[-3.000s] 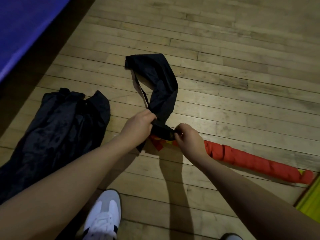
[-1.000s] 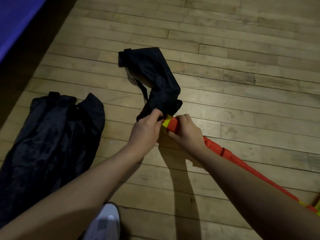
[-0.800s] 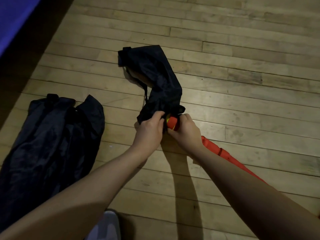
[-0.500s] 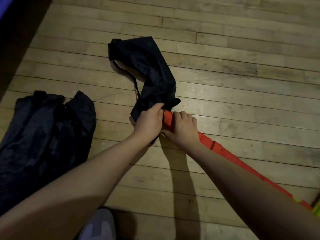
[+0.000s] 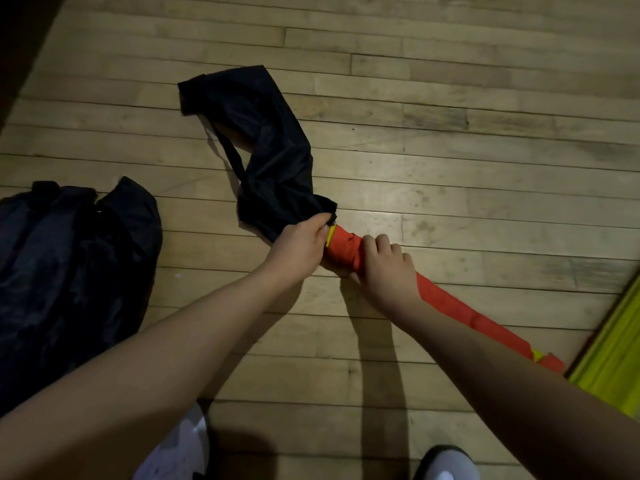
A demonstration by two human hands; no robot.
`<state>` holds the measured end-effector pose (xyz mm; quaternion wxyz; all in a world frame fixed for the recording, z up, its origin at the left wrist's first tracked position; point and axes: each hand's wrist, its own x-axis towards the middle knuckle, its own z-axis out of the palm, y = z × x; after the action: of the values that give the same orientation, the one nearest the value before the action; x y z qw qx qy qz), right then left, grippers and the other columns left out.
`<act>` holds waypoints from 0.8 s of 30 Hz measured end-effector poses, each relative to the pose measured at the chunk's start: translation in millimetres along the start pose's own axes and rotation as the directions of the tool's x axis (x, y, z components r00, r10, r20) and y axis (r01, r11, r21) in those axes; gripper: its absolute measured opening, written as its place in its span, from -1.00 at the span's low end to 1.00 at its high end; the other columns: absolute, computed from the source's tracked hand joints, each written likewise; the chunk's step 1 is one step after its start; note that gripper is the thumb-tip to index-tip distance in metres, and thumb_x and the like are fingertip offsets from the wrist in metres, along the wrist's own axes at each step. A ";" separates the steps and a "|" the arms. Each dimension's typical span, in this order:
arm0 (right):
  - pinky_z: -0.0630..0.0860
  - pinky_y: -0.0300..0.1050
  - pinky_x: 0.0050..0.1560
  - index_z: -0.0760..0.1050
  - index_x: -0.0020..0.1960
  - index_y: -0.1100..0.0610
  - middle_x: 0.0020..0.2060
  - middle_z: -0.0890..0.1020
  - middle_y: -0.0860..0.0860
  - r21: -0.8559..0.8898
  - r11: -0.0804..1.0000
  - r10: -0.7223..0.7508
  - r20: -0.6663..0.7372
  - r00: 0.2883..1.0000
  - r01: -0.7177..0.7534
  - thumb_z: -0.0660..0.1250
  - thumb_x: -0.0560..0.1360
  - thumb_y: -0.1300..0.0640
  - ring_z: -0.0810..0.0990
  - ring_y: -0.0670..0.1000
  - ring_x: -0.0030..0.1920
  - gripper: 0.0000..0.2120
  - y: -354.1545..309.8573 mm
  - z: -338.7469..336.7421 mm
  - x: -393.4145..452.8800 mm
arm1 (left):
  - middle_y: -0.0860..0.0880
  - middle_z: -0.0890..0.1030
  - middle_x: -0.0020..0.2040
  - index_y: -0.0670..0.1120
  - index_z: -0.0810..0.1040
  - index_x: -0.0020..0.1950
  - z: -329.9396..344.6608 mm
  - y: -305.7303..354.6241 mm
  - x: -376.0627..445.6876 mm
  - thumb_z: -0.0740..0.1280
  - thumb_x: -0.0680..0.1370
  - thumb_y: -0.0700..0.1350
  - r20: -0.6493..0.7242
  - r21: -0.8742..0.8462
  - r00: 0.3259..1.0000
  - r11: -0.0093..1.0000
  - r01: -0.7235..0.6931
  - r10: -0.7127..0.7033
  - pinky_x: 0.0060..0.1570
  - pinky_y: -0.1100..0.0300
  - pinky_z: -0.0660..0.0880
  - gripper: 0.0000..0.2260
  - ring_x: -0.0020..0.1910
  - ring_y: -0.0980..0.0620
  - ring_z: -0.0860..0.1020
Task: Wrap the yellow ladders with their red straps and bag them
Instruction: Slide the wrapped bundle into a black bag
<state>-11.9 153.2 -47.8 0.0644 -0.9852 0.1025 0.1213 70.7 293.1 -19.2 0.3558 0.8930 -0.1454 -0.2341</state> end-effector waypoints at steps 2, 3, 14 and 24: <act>0.46 0.05 0.06 0.26 0.35 0.15 0.18 0.42 0.12 0.070 0.997 -0.028 0.008 1.000 0.027 0.33 0.50 -0.09 0.48 0.16 0.14 -0.45 -1.7 -6.6 8.8 | -0.06 0.54 0.11 -0.01 0.36 0.45 -2.6 2.5 2.6 0.09 0.68 -0.06 -0.028 0.023 0.999 0.999 -0.027 0.027 0.04 0.10 0.49 -0.66 0.01 0.02 0.50; 0.48 0.06 0.05 0.27 0.34 0.16 0.18 0.42 0.12 0.116 0.993 -0.036 0.011 0.999 0.035 0.35 0.49 -0.08 0.48 0.15 0.13 -0.45 -3.9 -10.0 13.7 | -0.06 0.54 0.12 -0.01 0.37 0.45 -5.5 2.0 4.2 0.09 0.68 -0.06 -0.042 0.022 0.998 0.999 -0.044 0.045 0.06 0.10 0.48 -0.66 0.04 0.01 0.50; 0.49 0.05 0.07 0.38 0.23 0.25 0.11 0.46 0.16 0.485 0.870 0.095 0.013 0.995 -0.090 0.43 0.44 0.01 0.49 0.16 0.08 -0.50 -46.3 -9.9 68.2 | 0.03 0.53 0.23 0.07 0.33 0.47 -26.0 -22.2 14.1 0.10 0.68 -0.06 0.032 -0.044 0.999 0.999 -0.020 0.022 0.10 0.26 0.41 -0.65 0.14 0.13 0.48; 0.30 0.01 0.22 0.27 0.31 0.20 0.20 0.41 0.14 0.118 0.986 0.117 -0.006 0.993 -0.116 0.34 0.45 -0.13 0.39 0.16 0.22 -0.40 -22.0 0.9 20.9 | -0.04 0.34 0.05 -0.23 0.42 0.39 -14.4 -11.7 5.5 0.10 0.62 -0.35 -0.119 0.055 0.991 0.997 -0.049 0.055 -0.02 0.33 0.32 -0.65 0.02 0.02 0.40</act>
<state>12.5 170.9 -51.7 0.1146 -0.9727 0.1675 0.1123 83.9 307.2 -20.0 0.3464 0.9104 -0.1529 -0.1668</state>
